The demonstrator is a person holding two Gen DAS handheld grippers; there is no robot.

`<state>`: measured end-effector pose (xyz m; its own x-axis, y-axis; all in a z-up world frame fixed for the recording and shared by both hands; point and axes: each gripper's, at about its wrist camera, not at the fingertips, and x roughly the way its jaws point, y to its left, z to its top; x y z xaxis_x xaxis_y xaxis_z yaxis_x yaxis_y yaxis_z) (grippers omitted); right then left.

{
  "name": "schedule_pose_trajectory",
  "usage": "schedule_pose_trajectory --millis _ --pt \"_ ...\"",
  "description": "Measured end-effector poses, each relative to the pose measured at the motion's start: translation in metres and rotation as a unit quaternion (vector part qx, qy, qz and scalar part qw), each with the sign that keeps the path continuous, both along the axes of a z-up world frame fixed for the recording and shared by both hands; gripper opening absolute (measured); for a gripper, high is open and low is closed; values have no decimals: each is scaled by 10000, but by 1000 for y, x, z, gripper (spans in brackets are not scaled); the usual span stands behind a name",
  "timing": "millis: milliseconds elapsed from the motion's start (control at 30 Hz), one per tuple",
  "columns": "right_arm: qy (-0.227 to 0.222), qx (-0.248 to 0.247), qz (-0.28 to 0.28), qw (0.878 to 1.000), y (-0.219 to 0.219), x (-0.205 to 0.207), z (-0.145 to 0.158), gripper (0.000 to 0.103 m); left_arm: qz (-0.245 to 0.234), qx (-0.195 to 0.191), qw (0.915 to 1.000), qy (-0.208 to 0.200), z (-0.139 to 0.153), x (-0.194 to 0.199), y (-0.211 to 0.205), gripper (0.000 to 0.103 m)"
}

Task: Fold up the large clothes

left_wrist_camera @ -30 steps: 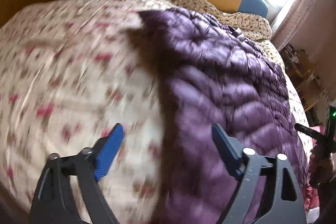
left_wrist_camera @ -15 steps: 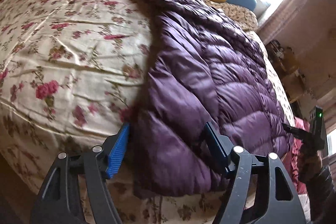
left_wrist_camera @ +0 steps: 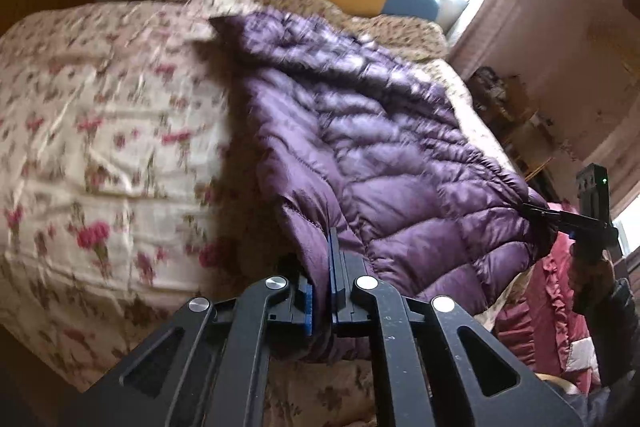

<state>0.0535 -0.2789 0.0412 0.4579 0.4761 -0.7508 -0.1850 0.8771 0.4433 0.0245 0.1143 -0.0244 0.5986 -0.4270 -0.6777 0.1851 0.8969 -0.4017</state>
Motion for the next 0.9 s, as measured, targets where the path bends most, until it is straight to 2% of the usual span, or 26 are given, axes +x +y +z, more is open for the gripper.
schedule_pose_trajectory --millis 233,433,533,700,900 --pt "-657 85 -17 9978 7 27 46 8 43 -416 9979 -489 44 36 15 5" --pt "-1087 194 -244 9936 5 74 72 8 163 -592 9947 -827 74 93 23 5" --pt "-1184 288 -388 9918 -3 105 77 8 260 -673 9932 -911 82 124 27 5" --pt "-1306 410 -652 9884 -15 159 78 8 399 -600 9922 -1018 93 179 29 5" --pt "-1161 428 -878 9884 -22 236 65 8 620 -529 9925 -908 90 247 35 5"
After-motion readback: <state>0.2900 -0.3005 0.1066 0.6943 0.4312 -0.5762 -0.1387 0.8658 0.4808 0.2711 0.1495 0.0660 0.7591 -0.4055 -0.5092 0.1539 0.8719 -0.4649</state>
